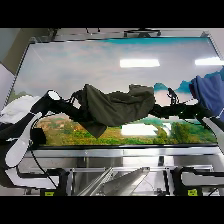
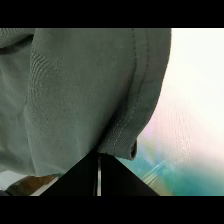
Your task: Fold the shirts.
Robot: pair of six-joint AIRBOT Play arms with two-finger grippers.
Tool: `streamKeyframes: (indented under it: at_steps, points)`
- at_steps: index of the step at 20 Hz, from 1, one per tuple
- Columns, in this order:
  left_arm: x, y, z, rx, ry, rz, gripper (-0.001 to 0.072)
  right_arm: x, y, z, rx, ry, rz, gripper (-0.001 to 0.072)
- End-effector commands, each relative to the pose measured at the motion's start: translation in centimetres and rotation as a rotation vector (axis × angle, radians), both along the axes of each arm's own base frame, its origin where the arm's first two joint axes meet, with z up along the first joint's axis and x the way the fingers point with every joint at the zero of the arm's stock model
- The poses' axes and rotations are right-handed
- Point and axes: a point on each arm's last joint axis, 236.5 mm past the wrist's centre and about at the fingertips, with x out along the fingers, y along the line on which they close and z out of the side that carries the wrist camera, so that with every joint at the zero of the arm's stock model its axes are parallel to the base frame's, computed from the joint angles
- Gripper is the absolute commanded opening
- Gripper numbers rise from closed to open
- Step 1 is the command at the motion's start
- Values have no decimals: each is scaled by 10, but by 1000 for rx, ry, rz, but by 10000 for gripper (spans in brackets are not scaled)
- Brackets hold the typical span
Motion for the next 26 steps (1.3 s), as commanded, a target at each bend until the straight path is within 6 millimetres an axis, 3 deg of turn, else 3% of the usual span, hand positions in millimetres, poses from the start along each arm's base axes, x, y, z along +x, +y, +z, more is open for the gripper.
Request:
streamKeyframes:
  at_steps: [1,2,4,6,7,10,12,14,16,17,19,21,23,26]
  points:
    - [9,-15,-14,31,-79,9,502,0,0,0,1,1,1,20]
    - [9,-18,-16,36,-88,6,474,-1,1,0,3,2,3,20]
    - [7,-18,-18,42,-84,-1,272,-3,3,2,13,8,12,20]
    - [9,-14,-21,43,-77,12,244,-3,5,5,27,5,14,19]
    - [9,-12,-23,44,-67,16,9,-3,8,10,48,-5,20,19]
    - [10,-15,-18,29,-74,25,17,2,22,36,130,-63,33,19]
    - [22,-24,15,-22,-155,40,17,6,25,73,174,-142,50,19]
    - [40,-37,86,-126,-314,28,17,9,30,137,232,-277,99,19]
    - [57,-46,200,-291,-573,39,17,7,30,228,279,-487,131,19]
    - [60,-45,272,-379,-740,63,17,3,28,281,282,-628,137,19]
    - [43,-26,411,-509,-1085,140,18,-18,24,381,237,-918,139,19]
    - [2,3,513,-496,-1415,215,19,-55,23,468,138,-1194,130,19]
    - [-50,19,576,-433,-1669,218,19,-96,24,537,33,-1432,105,18]
    - [-111,20,634,-354,-1905,183,19,-139,25,601,-50,-1643,65,17]
